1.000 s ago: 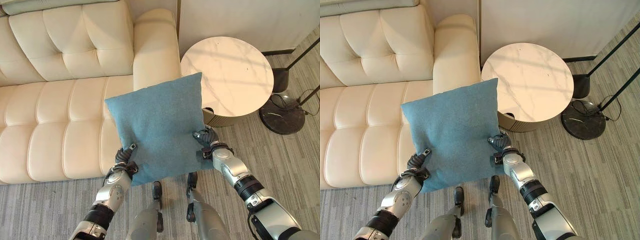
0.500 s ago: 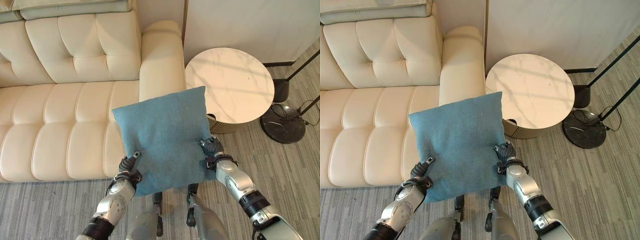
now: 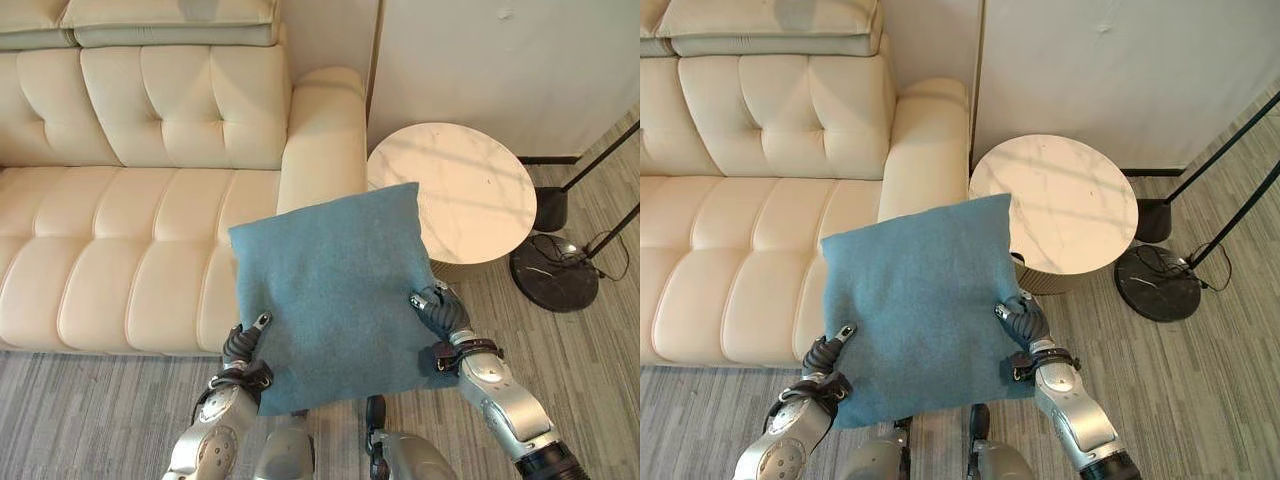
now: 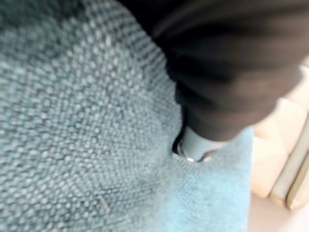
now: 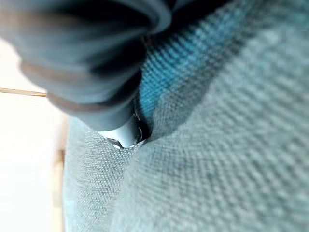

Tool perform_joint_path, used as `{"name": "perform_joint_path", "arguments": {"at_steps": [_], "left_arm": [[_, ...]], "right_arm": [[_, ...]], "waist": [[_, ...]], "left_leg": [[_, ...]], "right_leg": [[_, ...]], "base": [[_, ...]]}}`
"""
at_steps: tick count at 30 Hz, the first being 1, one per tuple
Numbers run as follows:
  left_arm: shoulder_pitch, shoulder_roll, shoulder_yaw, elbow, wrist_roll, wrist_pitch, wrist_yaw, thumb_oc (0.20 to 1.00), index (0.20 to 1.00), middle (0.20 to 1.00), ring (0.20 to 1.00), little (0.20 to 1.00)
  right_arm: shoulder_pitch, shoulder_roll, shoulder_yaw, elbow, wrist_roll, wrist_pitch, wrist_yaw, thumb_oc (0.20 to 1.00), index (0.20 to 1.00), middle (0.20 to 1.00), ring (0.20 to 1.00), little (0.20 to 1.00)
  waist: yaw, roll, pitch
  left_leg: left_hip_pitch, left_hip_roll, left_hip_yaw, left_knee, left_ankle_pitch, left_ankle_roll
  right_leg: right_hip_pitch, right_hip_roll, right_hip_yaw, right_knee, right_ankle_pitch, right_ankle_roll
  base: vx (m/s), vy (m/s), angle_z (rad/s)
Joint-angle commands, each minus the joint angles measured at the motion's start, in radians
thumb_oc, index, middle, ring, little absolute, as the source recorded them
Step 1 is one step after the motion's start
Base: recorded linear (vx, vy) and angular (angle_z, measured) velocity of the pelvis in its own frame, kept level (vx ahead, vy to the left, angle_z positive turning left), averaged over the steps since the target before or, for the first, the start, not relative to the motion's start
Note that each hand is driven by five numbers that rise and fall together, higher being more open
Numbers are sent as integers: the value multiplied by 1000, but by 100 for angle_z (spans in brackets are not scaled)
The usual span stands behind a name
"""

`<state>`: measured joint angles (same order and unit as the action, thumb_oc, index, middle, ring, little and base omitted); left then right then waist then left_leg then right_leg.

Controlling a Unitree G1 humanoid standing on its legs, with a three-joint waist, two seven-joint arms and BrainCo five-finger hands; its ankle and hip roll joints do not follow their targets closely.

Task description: Pick up all the scattered cushions and arrange them neatly on the sofa.

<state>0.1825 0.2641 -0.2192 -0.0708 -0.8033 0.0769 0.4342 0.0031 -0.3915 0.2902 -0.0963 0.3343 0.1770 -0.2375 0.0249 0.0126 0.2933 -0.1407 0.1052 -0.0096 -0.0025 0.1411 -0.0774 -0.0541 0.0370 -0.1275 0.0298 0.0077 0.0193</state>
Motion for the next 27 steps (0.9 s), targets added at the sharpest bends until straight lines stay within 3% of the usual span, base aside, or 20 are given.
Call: {"name": "perform_joint_path", "arguments": {"at_steps": [1, 6, 7, 8, 9, 11, 12, 14, 15, 17, 18, 20, 22, 27], "left_arm": [[-18, 8, -25, -182, 52, -40, -85, 200, 200, 200, 200, 200], [-5, 9, -20, -206, 75, -40, -99, 200, 200, 200, 200, 200], [18, 12, -8, -246, 76, -55, -108, 200, 200, 200, 200, 200], [18, 12, -8, -246, 76, -55, -108, 200, 200, 200, 200, 200], [27, 18, 2, -270, 73, -65, -117, 200, 200, 200, 200, 200], [35, 20, -1, -277, 63, -62, -131, 200, 200, 200, 200, 200], [35, 20, -1, -277, 63, -62, -131, 200, 200, 200, 200, 200], [22, 17, -9, -269, 32, -59, -134, 200, 200, 200, 200, 200], [12, 13, -13, -263, 20, -58, -129, 200, 200, 200, 200, 200], [3, 10, -14, -260, 13, -59, -126, 200, 200, 200, 200, 200], [-7, 11, -13, -264, 7, -60, -127, 200, 200, 200, 200, 200], [-9, 9, -10, -255, -1, -60, -127, 200, 200, 200, 200, 200], [-7, 12, -9, -251, 6, -59, -128, 200, 200, 200, 200, 200], [15, 28, 23, -254, 19, -62, -126, 200, 200, 200, 200, 200]], "right_arm": [[-4, 40, 36, -161, 16, -120, 75, 200, 200, 200, 200, 200], [1, 19, 23, -188, 11, -128, 66, 200, 200, 200, 200, 200], [2, 1, 26, -222, 17, -140, 71, 200, 200, 200, 200, 200], [2, 1, 26, -222, 17, -140, 71, 200, 200, 200, 200, 200], [1, -8, 22, -233, 27, -152, 76, 200, 200, 200, 200, 200], [3, -15, 15, -233, 21, -154, 80, 200, 200, 200, 200, 200], [3, -15, 15, -233, 21, -154, 80, 200, 200, 200, 200, 200], [-7, -20, 4, -223, 7, -147, 66, 200, 200, 200, 200, 200], [-6, -23, -13, -224, 2, -145, 55, 200, 200, 200, 200, 200], [-9, -25, -18, -223, 1, -144, 50, 200, 200, 200, 200, 200], [-17, -25, -18, -218, -6, -139, 47, 200, 200, 200, 200, 200], [-23, -23, -20, -211, -7, -128, 44, 200, 200, 200, 200, 200], [-26, -22, -16, -207, -12, -122, 47, 200, 200, 200, 200, 200], [-43, 4, 4, -206, -30, -108, 69, 200, 200, 200, 200, 200]], "waist": [[-14, -39, -43], [-23, -44, -31], [-23, -60, -37], [-24, -60, -37], [-26, -66, -41], [-31, -63, -46], [-32, -63, -45], [-46, -54, -52], [-61, -41, -57], [-67, -37, -56], [-68, -23, -61], [-66, -11, -69], [-63, -6, -75], [-31, -26, -82]], "left_leg": [[-69, -93, 62, -85, 30, 8], [-36, -81, 148, -68, 22, 29], [-25, -81, 152, 61, -67, 31], [-29, -80, 151, 65, -68, 32], [-20, -72, 153, 124, -120, 36], [11, -63, 155, 123, -147, 36], [11, -63, 154, 123, -146, 36], [54, -21, 214, 77, -126, 23], [72, 18, 283, 10, -85, 1], [73, 34, 317, -13, -60, -12], [102, 59, 379, -66, -40, -25], [112, 62, 390, -85, -54, -29], [115, 51, 376, -85, -70, -24], [128, -20, 374, -85, -130, 28]], "right_leg": [[99, 14, 19, -9, -175, -14], [88, -4, -48, -31, -148, -16], [97, -31, -90, -59, -142, -20], [96, -31, -92, -59, -141, -21], [88, -41, -120, -67, -143, -27], [90, -46, -144, -78, -139, -26], [91, -46, -145, -79, -139, -26], [90, -55, -193, -87, -137, -22], [87, -67, -248, -93, -132, -18], [88, -76, -284, -98, -126, -16], [88, -91, -344, -97, -116, -4], [91, -104, -387, -101, -100, 14], [94, -112, -386, -104, -87, 25], [109, -180, -394, -102, -37, 78]], "base": [[-236, -131, 80], [-203, -111, 87], [-106, -59, 82], [-180, -67, 95], [-78, -9, 56], [-74, 31, 70], [-63, 58, 81], [-66, 78, 86], [-97, 144, 94], [-66, 155, 117], [-19, 135, 132], [11, 312, 126], [57, 328, 96], [80, 366, 36]]}}
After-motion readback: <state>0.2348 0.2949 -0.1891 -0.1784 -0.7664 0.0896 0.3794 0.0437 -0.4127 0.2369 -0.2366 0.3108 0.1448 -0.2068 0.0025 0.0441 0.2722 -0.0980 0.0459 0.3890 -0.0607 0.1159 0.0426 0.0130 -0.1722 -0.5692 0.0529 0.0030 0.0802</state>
